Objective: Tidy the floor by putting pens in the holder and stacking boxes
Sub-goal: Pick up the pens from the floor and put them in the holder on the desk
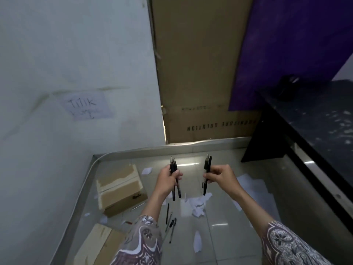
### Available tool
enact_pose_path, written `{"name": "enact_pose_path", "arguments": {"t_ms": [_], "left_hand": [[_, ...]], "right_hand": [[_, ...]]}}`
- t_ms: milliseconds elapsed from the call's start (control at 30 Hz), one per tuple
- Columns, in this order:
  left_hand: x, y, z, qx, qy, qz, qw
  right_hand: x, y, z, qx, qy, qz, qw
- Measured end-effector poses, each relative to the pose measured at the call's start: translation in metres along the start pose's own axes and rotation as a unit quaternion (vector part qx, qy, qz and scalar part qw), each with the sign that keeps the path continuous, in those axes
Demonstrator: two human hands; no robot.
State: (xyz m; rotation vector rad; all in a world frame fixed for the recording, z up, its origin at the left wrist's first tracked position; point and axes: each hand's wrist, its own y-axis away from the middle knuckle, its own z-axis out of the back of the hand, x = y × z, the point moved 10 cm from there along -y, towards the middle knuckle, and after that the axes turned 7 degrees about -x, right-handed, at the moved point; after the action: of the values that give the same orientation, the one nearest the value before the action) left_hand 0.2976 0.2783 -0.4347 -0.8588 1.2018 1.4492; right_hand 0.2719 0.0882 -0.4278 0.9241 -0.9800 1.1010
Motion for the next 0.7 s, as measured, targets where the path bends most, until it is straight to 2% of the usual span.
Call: {"name": "enact_pose_path", "arguments": {"t_ms": [167, 300, 467, 700], "left_hand": [[-0.084, 0.01, -0.037, 0.056, -0.038, -0.032, 0.997], [-0.146, 0.009, -0.059, 0.075, -0.077, -0.09, 0.99], [-0.201, 0.008, -0.081, 0.098, -0.107, -0.161, 0.976], [-0.25, -0.02, -0.11, 0.156, -0.109, -0.195, 0.962]], "right_hand": [[0.071, 0.004, 0.069, -0.022, -0.019, 0.029, 0.999], [0.108, 0.003, 0.117, -0.057, -0.045, 0.036, 0.997], [0.128, -0.006, 0.156, -0.1, -0.074, 0.043, 0.991], [0.144, -0.028, 0.191, -0.152, -0.083, 0.049, 0.984]]}}
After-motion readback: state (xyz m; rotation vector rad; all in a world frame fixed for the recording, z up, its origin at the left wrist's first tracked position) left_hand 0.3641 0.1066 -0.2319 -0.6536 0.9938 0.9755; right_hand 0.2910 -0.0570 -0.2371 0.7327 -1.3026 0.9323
